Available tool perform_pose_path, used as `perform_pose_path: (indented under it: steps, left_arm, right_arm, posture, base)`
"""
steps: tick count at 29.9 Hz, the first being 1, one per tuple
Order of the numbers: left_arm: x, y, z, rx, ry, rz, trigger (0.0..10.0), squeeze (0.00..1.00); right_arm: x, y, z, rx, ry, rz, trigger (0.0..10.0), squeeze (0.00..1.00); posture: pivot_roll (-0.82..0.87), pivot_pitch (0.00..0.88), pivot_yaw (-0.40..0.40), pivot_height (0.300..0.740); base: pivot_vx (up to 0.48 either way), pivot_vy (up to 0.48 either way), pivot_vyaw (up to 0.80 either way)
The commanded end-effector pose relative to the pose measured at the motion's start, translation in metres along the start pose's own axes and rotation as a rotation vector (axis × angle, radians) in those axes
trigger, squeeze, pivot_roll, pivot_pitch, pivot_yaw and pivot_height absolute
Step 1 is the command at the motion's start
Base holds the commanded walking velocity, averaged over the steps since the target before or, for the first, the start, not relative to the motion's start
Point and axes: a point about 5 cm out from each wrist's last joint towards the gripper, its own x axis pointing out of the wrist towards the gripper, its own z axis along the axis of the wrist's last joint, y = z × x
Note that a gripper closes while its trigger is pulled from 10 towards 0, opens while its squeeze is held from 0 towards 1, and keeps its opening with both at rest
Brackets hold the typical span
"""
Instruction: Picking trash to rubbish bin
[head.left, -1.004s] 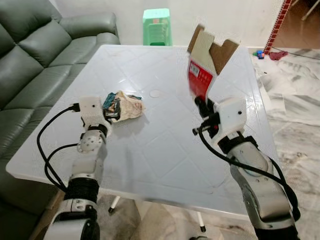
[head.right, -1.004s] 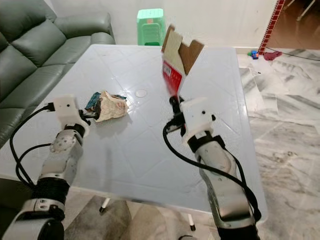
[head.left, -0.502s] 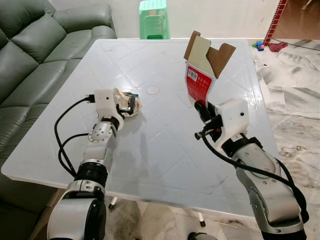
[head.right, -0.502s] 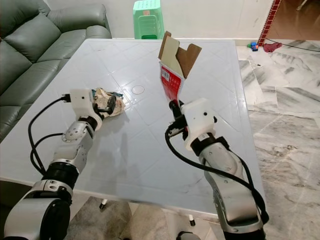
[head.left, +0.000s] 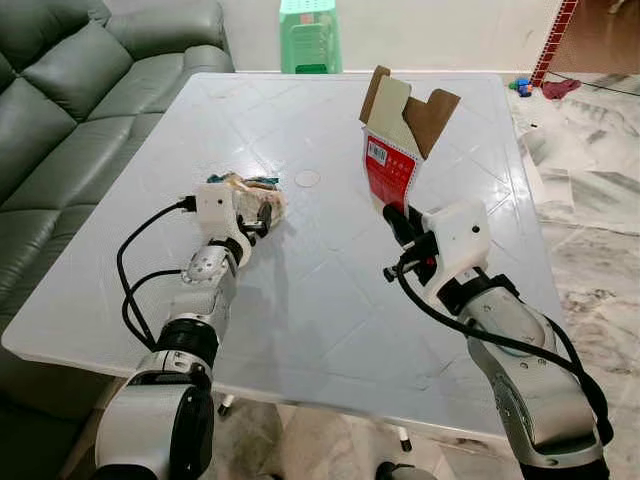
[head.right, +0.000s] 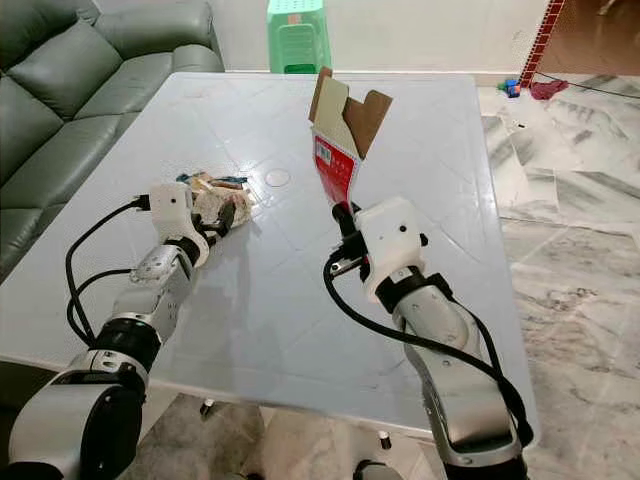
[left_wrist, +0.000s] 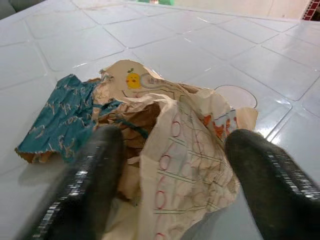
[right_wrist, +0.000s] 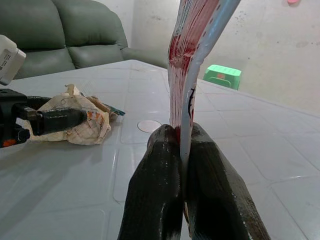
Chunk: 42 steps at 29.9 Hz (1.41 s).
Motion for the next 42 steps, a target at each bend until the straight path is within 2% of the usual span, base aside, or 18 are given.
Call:
perform_pose_path:
  steps: [1, 9, 32, 42]
  left_arm:
    - [0.001, 0.004, 0.004, 0.002, -0.018, 0.006, 0.0, 0.0]
    - [0.001, 0.008, 0.006, 0.0, -0.024, 0.015, 0.0, 0.0]
    - [0.0, -0.004, -0.002, -0.034, 0.002, -0.089, 0.0, 0.0]
    - [0.0, -0.001, 0.007, -0.049, -0.073, -0.078, 0.0, 0.0]
  right_arm:
    - [0.002, 0.003, 0.005, -0.01, -0.026, 0.006, 10.0, 0.0]
    - [0.004, 0.003, 0.004, -0.014, -0.028, 0.005, 10.0, 0.0]
    - [0.005, 0.004, 0.004, -0.018, -0.03, 0.008, 10.0, 0.0]
    - [0.007, 0.004, 0.004, -0.02, -0.031, 0.008, 10.0, 0.0]
  posture:
    - [-0.17, 0.147, 0.071, 0.74]
    - [-0.16, 0.143, 0.069, 0.74]
    - [-0.16, 0.143, 0.064, 0.74]
    - [-0.16, 0.136, 0.062, 0.74]
  base:
    - [0.0, 0.0, 0.0]
    - [0.0, 0.0, 0.0]
    - [0.0, 0.0, 0.0]
    - [0.0, 0.0, 0.0]
